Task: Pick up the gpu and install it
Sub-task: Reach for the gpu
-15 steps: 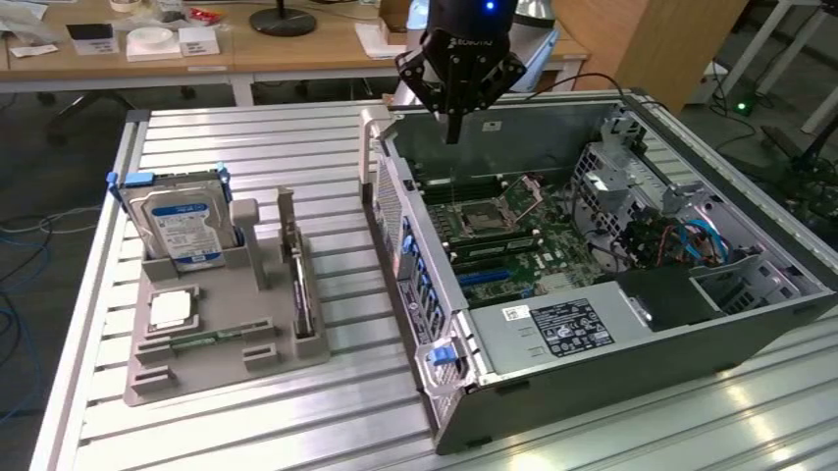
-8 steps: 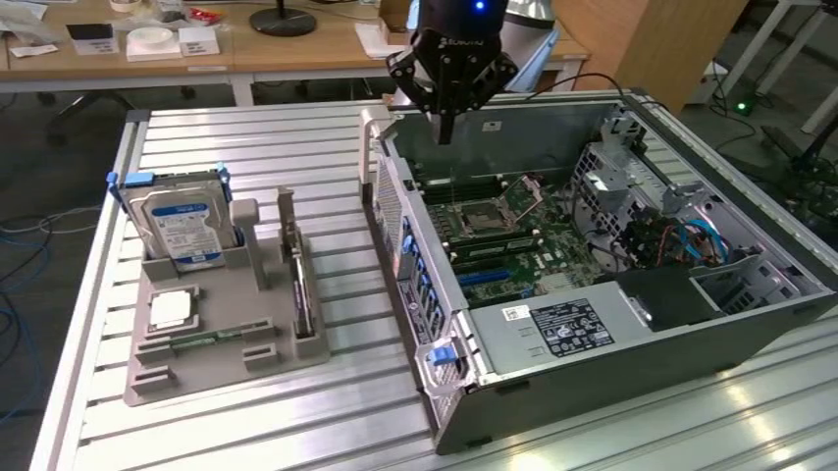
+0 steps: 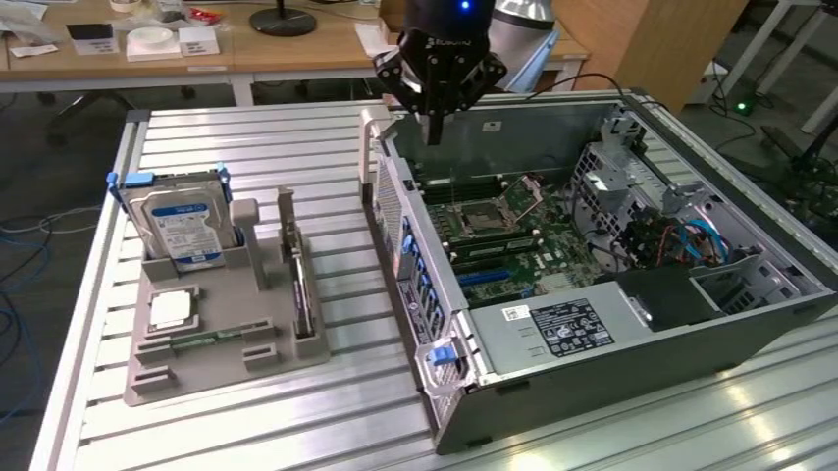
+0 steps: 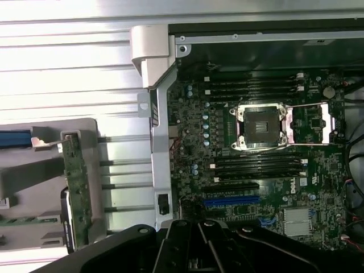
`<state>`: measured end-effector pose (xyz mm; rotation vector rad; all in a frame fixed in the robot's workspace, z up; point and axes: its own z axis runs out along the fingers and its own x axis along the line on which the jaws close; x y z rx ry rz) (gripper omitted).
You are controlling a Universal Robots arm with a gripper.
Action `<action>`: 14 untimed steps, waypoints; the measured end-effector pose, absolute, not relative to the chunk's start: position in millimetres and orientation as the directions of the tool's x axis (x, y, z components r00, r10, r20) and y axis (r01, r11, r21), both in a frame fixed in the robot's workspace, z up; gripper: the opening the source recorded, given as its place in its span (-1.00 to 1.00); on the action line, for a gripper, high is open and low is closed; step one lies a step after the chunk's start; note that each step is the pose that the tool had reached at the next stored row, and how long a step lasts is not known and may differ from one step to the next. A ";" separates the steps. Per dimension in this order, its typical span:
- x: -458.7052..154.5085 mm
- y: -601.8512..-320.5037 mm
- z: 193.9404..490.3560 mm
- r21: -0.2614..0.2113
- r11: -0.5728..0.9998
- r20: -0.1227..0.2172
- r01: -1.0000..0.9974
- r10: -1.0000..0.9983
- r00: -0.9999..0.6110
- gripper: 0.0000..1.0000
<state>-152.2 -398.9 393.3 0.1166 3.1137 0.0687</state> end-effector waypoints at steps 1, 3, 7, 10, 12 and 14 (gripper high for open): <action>-153.2 -398.9 393.3 0.045 0.996 -0.023 0.074 0.075 -0.997 -0.79; -155.6 -398.9 393.3 0.045 0.996 -0.023 0.074 0.075 -0.997 -0.79; -160.0 -399.0 393.3 0.045 0.996 -0.023 0.074 0.075 -0.997 -0.79; -163.3 -399.0 393.3 0.045 0.996 -0.023 0.074 0.075 -0.997 -0.79; -165.1 -399.0 393.2 0.045 0.996 -0.023 0.074 0.075 -0.997 -0.79; -167.2 -399.0 393.2 0.045 0.996 -0.023 0.074 0.075 -0.997 -0.79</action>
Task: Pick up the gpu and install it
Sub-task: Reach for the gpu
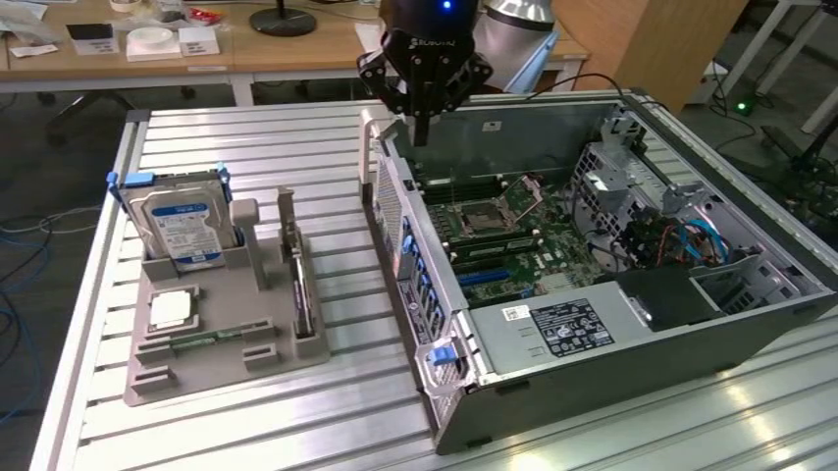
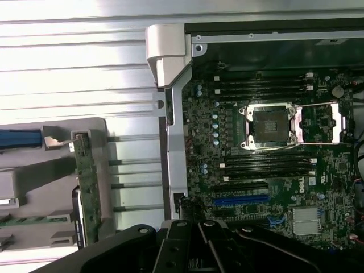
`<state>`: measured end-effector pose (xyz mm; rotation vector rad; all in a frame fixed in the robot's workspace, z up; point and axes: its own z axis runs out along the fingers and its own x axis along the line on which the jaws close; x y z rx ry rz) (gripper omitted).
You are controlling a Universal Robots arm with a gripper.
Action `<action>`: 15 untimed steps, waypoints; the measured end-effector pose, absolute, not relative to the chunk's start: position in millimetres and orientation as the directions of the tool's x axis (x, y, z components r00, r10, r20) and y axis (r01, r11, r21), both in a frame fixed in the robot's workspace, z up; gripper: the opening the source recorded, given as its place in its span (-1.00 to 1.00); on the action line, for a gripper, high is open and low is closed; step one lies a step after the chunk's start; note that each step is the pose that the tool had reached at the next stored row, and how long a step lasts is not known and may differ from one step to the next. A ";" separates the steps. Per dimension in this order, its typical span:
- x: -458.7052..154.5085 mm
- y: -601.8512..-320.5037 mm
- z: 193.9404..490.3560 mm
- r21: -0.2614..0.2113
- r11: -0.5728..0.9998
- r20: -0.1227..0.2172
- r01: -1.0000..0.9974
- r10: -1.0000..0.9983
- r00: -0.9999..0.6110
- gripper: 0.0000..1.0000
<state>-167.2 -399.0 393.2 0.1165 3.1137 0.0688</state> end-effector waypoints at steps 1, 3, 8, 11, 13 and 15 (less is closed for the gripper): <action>-168.0 -399.0 393.2 0.045 0.996 -0.023 0.074 0.075 -0.997 -0.79; -170.2 -399.1 393.2 0.045 0.996 -0.023 0.074 0.075 -0.997 -0.79; -179.7 -399.1 393.1 0.045 0.996 -0.023 0.074 0.075 -0.997 -0.79; -183.6 -399.1 393.2 0.045 0.996 -0.023 0.074 0.075 -0.997 -0.79; -186.0 -399.1 393.1 0.045 0.996 -0.023 0.074 0.075 -0.997 -0.79; -188.2 -399.1 393.1 0.045 0.996 -0.023 0.074 0.075 -0.997 -0.79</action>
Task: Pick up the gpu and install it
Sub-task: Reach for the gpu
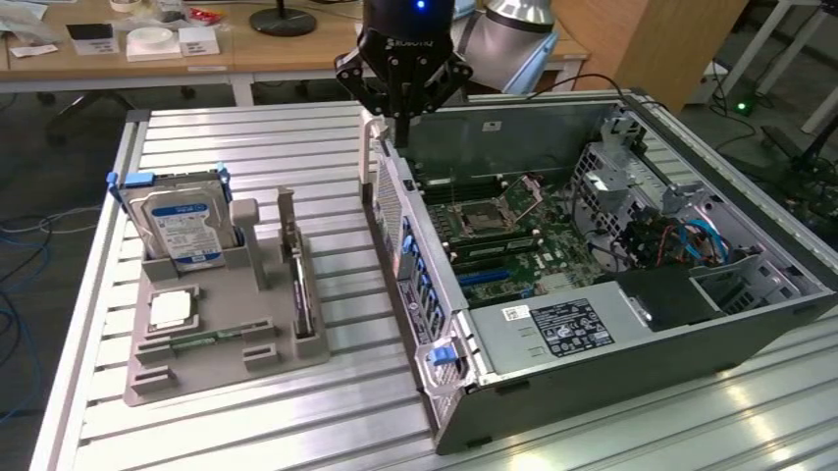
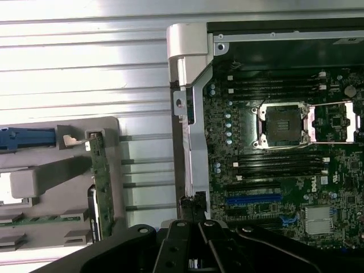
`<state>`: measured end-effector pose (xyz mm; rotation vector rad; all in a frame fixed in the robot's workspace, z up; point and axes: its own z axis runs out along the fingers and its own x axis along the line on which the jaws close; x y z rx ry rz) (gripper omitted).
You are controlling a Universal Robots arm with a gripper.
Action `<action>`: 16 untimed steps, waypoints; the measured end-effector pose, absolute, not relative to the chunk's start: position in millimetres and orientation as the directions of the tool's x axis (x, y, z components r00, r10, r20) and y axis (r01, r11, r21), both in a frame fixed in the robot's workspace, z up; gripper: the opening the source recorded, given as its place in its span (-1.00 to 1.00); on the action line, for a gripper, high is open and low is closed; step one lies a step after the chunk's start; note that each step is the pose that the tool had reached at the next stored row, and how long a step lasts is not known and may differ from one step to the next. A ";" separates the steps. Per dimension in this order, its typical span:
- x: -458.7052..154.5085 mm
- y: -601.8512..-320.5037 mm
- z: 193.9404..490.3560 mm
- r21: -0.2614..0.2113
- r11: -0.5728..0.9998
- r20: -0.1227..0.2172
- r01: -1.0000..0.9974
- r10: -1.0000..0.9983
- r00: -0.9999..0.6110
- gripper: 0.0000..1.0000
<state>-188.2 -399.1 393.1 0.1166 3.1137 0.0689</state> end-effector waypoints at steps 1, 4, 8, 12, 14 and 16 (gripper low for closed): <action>-189.5 -399.1 393.2 0.045 0.996 -0.023 0.074 0.075 -0.997 -0.79; -193.2 -399.2 393.2 0.045 0.996 -0.023 0.074 0.075 -0.997 -0.79; -197.2 -399.2 393.1 0.045 0.996 -0.023 0.074 0.075 -0.997 -0.79; -201.8 -399.3 393.2 0.045 0.996 -0.023 0.074 0.075 -0.997 -0.79; -204.4 -399.4 393.1 0.045 0.996 -0.023 0.074 0.075 -0.997 -0.79; -206.7 -399.4 393.1 0.045 0.996 -0.023 0.074 0.075 -0.997 -0.79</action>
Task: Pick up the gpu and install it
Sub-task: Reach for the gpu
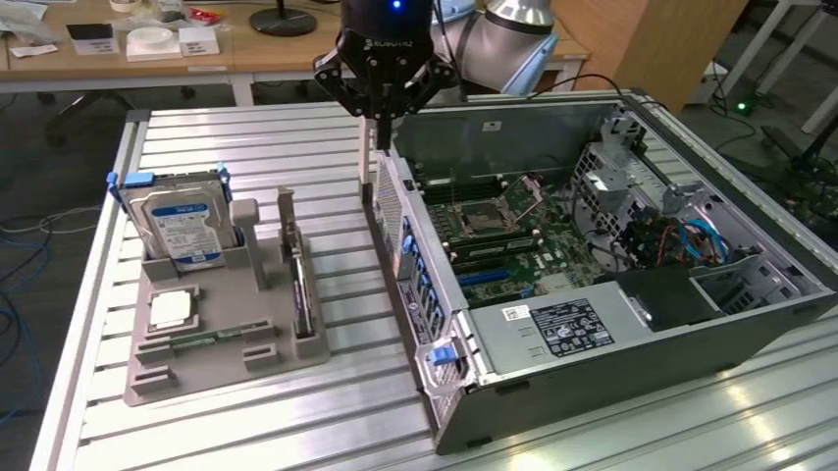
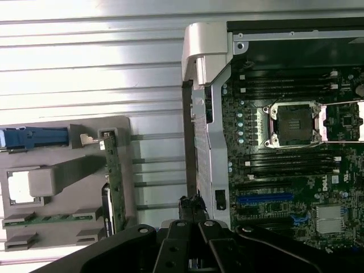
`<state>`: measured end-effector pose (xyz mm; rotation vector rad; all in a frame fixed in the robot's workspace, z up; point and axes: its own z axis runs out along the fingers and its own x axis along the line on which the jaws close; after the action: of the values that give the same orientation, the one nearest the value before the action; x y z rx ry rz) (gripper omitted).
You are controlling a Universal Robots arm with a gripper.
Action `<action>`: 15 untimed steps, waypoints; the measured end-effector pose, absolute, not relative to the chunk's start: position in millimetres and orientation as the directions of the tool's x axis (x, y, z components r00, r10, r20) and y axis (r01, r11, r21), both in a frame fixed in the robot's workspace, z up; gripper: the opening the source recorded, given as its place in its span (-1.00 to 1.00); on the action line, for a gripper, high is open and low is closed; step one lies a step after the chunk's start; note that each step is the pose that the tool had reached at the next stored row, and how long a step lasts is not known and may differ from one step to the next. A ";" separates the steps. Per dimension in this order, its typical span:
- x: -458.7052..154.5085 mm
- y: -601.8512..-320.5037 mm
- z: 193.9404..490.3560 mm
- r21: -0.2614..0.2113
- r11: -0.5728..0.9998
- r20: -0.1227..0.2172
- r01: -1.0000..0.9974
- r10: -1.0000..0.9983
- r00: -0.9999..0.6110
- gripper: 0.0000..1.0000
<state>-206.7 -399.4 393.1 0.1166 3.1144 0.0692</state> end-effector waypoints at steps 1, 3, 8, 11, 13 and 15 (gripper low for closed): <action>-207.8 -399.4 393.1 0.045 0.996 -0.023 0.074 0.075 -0.997 -0.79; -210.0 -399.5 393.1 0.045 0.996 -0.022 0.074 0.075 -0.997 -0.79; -215.3 -399.6 393.1 0.045 0.996 -0.022 0.074 0.075 -0.997 -0.79; -218.6 -399.7 393.1 0.045 0.996 -0.022 0.074 0.075 -0.997 -0.79; -221.0 -399.8 393.1 0.045 0.996 -0.022 0.074 0.075 -0.997 -0.79; -223.1 -399.9 393.1 0.045 0.996 -0.022 0.074 0.075 -0.997 -0.79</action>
<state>-223.1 -399.9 393.1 0.1167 3.1152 0.0694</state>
